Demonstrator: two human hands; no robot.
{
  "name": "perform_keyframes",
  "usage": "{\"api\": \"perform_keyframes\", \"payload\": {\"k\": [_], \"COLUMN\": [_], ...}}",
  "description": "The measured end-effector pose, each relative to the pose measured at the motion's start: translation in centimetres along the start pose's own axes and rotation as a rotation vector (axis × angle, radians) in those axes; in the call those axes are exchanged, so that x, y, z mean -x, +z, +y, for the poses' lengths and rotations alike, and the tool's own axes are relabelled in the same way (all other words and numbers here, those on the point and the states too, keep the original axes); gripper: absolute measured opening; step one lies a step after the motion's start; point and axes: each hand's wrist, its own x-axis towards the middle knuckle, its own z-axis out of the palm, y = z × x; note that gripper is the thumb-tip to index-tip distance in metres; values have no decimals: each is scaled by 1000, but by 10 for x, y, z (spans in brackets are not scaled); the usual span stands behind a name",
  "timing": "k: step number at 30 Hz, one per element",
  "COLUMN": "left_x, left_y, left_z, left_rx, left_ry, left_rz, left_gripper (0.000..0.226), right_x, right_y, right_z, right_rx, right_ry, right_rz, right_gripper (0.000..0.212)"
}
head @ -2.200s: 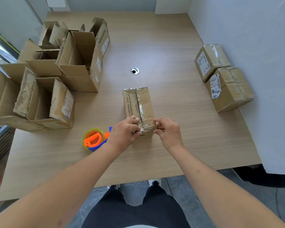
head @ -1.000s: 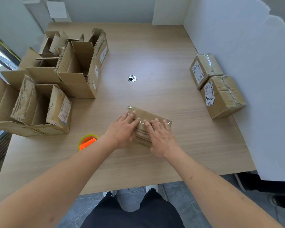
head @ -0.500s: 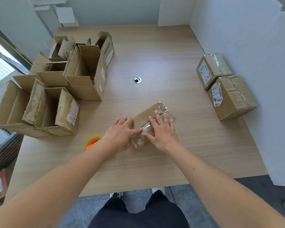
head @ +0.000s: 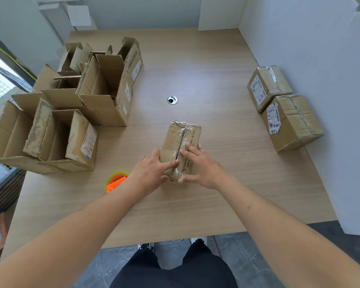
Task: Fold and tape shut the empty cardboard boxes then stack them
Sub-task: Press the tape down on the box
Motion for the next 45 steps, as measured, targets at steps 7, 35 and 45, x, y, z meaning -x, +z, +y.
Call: {"api": "perform_keyframes", "payload": {"k": [7,35,45], "left_x": [-4,-8,-8], "left_y": [8,-13,-55], "left_z": [12,-52,-74], "left_rx": [73,97,61], "left_ry": [5,-55,-3], "left_rz": [144,72,68], "left_gripper": [64,70,65], "right_x": [10,-50,-42], "right_y": [10,26,27], "right_z": [15,-71,-97], "right_rx": [75,48,-21], "right_ry": [-8,556,686], "right_rz": [294,218,316], "right_gripper": [58,133,113]}}
